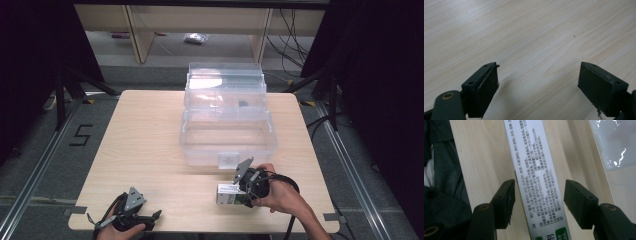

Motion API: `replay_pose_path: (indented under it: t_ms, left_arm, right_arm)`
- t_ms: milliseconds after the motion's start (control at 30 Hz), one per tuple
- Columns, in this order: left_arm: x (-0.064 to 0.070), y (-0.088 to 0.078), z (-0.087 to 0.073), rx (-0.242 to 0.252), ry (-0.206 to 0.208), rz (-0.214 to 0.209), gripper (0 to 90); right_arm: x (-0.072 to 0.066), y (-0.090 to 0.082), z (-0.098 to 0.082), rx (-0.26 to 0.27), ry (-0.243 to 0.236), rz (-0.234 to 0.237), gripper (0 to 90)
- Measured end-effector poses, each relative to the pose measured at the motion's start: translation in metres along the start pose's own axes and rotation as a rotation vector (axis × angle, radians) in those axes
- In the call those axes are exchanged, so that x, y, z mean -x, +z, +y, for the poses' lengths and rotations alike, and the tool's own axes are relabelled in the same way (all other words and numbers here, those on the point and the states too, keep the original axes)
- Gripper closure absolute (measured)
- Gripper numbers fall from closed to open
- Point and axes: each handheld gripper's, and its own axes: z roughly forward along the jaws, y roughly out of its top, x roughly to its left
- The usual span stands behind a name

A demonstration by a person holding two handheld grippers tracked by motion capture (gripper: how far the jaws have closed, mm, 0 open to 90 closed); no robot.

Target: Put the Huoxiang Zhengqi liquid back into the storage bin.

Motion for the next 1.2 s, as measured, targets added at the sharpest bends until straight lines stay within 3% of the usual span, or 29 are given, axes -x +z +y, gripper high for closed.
replay_pose_path:
  t_ms: [67, 133, 167, 233, 267, 300, 333, 367, 600, 633, 733, 767, 800, 867, 1000, 1033, 1100, 1200]
  left_arm:
    - [0.000, 0.000, 0.000, 0.002, 0.004, 0.001, 15.8]
    - [0.000, 0.000, 0.000, 0.002, 0.002, 0.001, 15.8]
    - [0.000, 0.000, 0.000, 0.002, -0.002, 0.003, 15.9]
    - [0.000, 0.002, 0.000, 0.020, 0.003, 0.026, 15.8]
    - [0.001, 0.001, 0.000, 0.012, 0.003, 0.018, 15.8]
    - [0.001, 0.001, 0.000, 0.021, -0.005, 0.003, 15.9]
    - [0.001, 0.001, 0.000, 0.021, -0.005, 0.003, 15.8]
    - [0.000, 0.000, 0.000, 0.002, 0.002, -0.003, 15.8]
    - [0.001, 0.000, 0.000, 0.004, -0.004, -0.004, 15.8]
    - [0.003, 0.002, 0.000, 0.026, -0.032, -0.004, 15.9]
    - [0.001, 0.000, 0.000, 0.004, -0.009, -0.005, 15.8]
    - [0.003, 0.003, 0.000, 0.031, -0.040, 0.002, 15.8]
    - [0.001, 0.002, 0.000, 0.024, 0.000, 0.003, 15.8]
    - [0.003, 0.002, 0.000, 0.028, -0.036, -0.007, 15.8]
    - [0.003, 0.002, 0.000, 0.031, -0.029, -0.005, 15.9]
    - [0.002, 0.002, 0.000, 0.019, -0.015, -0.005, 15.8]
    - [0.003, 0.003, 0.000, 0.026, -0.038, -0.005, 15.8]
    - [0.002, 0.001, -0.001, 0.012, -0.023, -0.002, 15.8]
  right_arm:
    - [0.003, 0.001, 0.002, 0.002, -0.031, 0.005, 43.8]
    - [0.001, 0.001, 0.004, -0.015, -0.009, 0.004, 44.9]
    - [0.002, 0.002, 0.004, -0.008, -0.036, 0.005, 45.0]
    - [-0.001, 0.001, 0.005, -0.046, 0.019, -0.001, 45.6]
    - [0.002, 0.004, 0.006, -0.030, -0.039, 0.005, 45.8]
    - [-0.001, 0.003, 0.006, -0.056, 0.008, 0.001, 46.3]
    - [0.001, 0.005, 0.007, -0.034, -0.045, 0.010, 46.7]
    - [0.001, 0.005, 0.007, -0.034, -0.045, 0.010, 46.7]
    - [0.001, 0.008, 0.008, -0.089, -0.014, -0.001, 50.6]
    - [0.000, 0.009, 0.008, -0.090, -0.008, 0.006, 51.9]
    - [0.003, 0.010, 0.009, -0.102, -0.071, 0.012, 54.1]
    - [0.003, 0.010, 0.009, -0.110, -0.058, 0.012, 54.6]
    - [0.002, 0.010, 0.009, -0.114, -0.051, 0.013, 55.4]
    - [0.001, 0.010, 0.009, -0.105, -0.045, 0.020, 56.2]
    - [0.004, 0.012, 0.010, -0.102, -0.089, 0.025, 57.7]
    - [0.003, 0.012, 0.010, -0.103, -0.079, 0.030, 58.1]
    - [0.002, 0.011, 0.010, -0.108, -0.068, 0.036, 58.6]
    - [0.003, 0.010, 0.011, -0.129, -0.093, 0.032, 61.1]
